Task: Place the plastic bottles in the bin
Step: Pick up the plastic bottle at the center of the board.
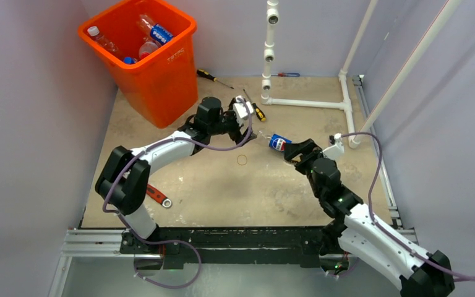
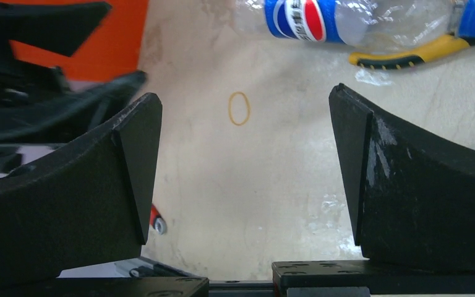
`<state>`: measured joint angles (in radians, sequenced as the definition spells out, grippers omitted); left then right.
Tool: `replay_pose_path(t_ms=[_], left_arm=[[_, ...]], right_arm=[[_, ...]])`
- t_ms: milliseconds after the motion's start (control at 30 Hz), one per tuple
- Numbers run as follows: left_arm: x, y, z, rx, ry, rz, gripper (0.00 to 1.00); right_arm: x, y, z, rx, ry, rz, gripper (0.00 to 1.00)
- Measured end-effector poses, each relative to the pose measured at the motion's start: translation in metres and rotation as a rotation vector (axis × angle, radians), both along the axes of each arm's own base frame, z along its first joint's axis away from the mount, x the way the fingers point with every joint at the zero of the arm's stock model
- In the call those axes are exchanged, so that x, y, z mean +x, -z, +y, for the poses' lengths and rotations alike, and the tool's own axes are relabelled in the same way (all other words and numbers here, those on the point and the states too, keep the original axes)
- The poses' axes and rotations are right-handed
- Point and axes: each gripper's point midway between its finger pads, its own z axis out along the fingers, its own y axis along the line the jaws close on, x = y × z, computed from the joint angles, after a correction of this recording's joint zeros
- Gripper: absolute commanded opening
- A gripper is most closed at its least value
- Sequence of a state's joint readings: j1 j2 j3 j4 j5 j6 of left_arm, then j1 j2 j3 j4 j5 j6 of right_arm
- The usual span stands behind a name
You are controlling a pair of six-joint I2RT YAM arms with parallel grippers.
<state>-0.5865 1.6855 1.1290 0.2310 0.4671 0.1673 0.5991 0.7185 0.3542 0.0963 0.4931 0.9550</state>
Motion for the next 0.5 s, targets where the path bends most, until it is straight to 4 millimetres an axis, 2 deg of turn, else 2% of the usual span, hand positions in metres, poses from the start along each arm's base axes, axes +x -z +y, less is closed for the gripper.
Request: replay_pose_path(t_ms=[167,300,400,500], left_arm=[[-0.014,0.013,-0.009,0.151,0.211,-0.202,0.83],[-0.003,0.024,-0.032,0.238,0.319,-0.308,0.84],[0.003,0.047,-0.046,0.298,0.377,-0.339,0.84],[0.007,0.075,-0.056,0.378,0.425,-0.349,0.84]], right_arm=[[-0.011,-0.049,-0.003,0.057,-0.029,-0.106,0.99],[-0.027,-0.091,-0.007,0.105,-0.065,-0.209,0.99],[-0.038,-0.117,-0.011,0.124,-0.087,-0.269,0.99],[-0.045,-0.129,-0.011,0.114,-0.116,-0.288,0.99]])
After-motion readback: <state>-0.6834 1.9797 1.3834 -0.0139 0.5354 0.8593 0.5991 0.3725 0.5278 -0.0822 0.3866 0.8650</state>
